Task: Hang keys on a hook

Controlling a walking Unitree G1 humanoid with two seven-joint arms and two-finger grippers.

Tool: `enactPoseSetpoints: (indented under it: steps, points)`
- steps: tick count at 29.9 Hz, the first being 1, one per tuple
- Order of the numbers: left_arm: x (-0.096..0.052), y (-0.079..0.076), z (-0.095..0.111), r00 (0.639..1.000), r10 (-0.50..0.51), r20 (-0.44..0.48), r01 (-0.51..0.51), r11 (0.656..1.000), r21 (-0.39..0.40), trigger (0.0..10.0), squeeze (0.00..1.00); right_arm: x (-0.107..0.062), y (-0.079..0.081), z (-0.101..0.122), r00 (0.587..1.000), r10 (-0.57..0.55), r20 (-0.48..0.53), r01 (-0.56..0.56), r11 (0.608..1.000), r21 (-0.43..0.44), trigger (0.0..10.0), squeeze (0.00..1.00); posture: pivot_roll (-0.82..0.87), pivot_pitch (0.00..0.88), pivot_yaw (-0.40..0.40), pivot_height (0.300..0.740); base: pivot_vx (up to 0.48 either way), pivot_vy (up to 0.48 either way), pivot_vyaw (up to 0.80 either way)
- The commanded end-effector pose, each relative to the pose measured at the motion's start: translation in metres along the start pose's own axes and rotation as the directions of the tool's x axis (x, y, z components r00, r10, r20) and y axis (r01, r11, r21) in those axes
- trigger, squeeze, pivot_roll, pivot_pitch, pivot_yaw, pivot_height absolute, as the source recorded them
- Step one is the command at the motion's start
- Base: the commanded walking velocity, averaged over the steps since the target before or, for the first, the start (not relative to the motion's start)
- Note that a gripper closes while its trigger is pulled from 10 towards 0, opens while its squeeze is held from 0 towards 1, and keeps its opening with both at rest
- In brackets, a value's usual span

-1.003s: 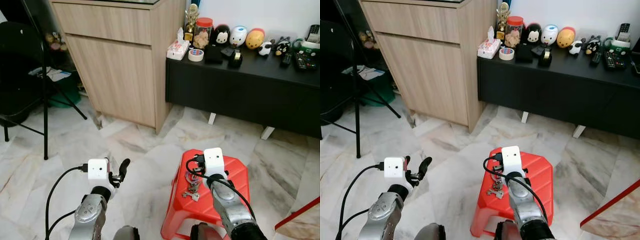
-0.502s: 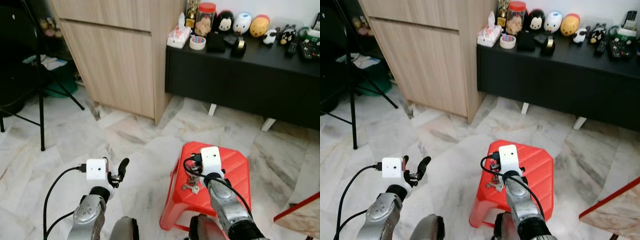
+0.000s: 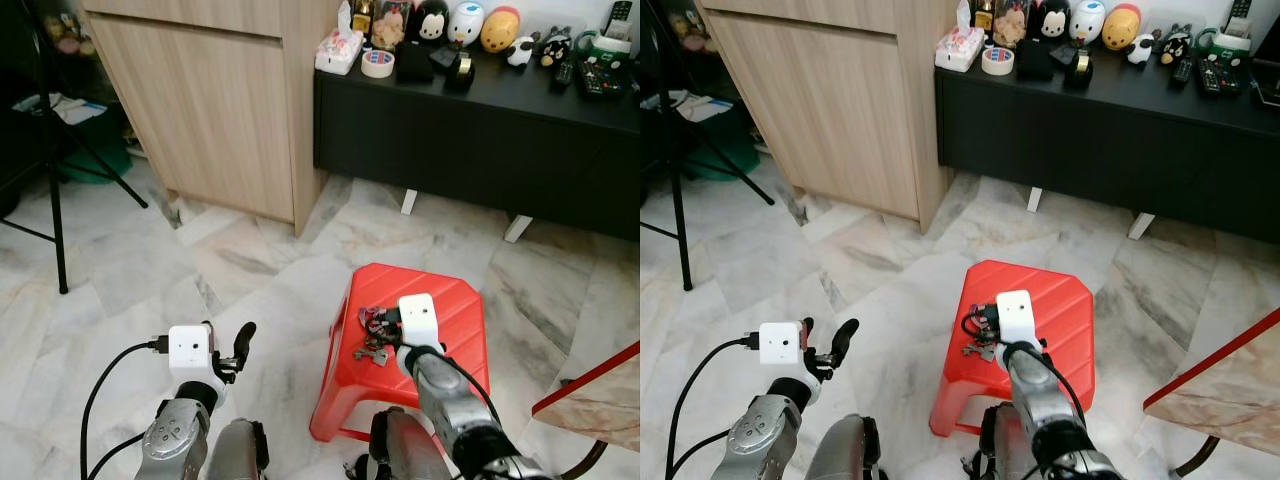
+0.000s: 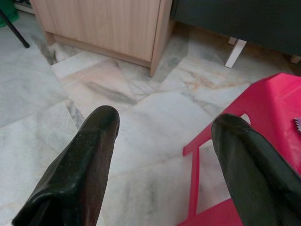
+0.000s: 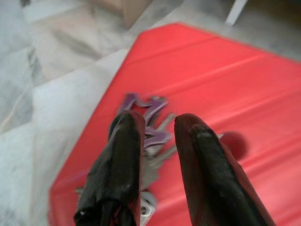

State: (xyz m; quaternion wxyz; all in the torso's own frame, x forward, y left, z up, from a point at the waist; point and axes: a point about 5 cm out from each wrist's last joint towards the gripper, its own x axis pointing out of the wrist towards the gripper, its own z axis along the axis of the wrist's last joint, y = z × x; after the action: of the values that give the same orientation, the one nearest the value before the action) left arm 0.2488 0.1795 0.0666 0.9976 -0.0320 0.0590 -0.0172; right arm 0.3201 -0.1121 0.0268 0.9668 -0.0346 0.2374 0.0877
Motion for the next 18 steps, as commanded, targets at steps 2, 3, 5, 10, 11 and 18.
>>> enactPoseSetpoints:
  steps: [2, 3, 5, 10, 11, 18]
  points:
    - [-0.006, -0.002, -0.003, 1.0, 0.002, -0.022, -0.002, 1.0, -0.004, 10.0, 0.0, 0.001, 0.008, -0.008, 0.998, 0.041, -0.05, -0.04, 0.999, 0.003, 10.0, 0.0, 0.14, 0.226, -0.042, 0.607, 0.0, 0.0, 0.0]
    - [-0.005, -0.003, -0.002, 1.0, -0.001, -0.021, 0.001, 1.0, -0.004, 10.0, 0.0, 0.002, 0.011, -0.006, 0.997, 0.06, -0.058, -0.059, 0.998, 0.018, 10.0, 1.0, 0.14, 0.227, -0.044, 0.607, 0.0, 0.0, 0.0]
    - [-0.005, -0.003, 0.0, 1.0, -0.002, -0.019, 0.001, 1.0, -0.005, 10.0, 0.0, 0.003, 0.011, -0.004, 0.996, 0.062, -0.063, -0.061, 0.998, 0.016, 10.0, 1.0, 0.14, 0.23, -0.045, 0.607, 0.0, 0.0, 0.0]
    - [-0.01, -0.006, 0.004, 1.0, -0.001, -0.012, 0.001, 1.0, -0.01, 10.0, 0.0, 0.005, 0.009, -0.004, 0.994, 0.063, -0.089, -0.062, 0.998, 0.012, 10.0, 1.0, 0.15, 0.25, -0.057, 0.607, 0.0, 0.0, 0.0]
    - [-0.012, -0.006, 0.005, 1.0, -0.001, -0.012, 0.001, 1.0, -0.011, 10.0, 0.0, 0.005, 0.01, -0.004, 0.994, 0.065, -0.09, -0.064, 0.998, 0.013, 10.0, 1.0, 0.15, 0.254, -0.059, 0.607, 0.0, 0.0, 0.0]
    - [-0.022, -0.004, 0.007, 1.0, 0.016, -0.021, -0.016, 1.0, -0.013, 10.0, 0.0, 0.006, 0.006, -0.001, 0.996, 0.03, -0.087, -0.028, 0.999, 0.022, 10.0, 1.0, 0.16, 0.302, -0.071, 0.607, 0.0, 0.0, 0.0]
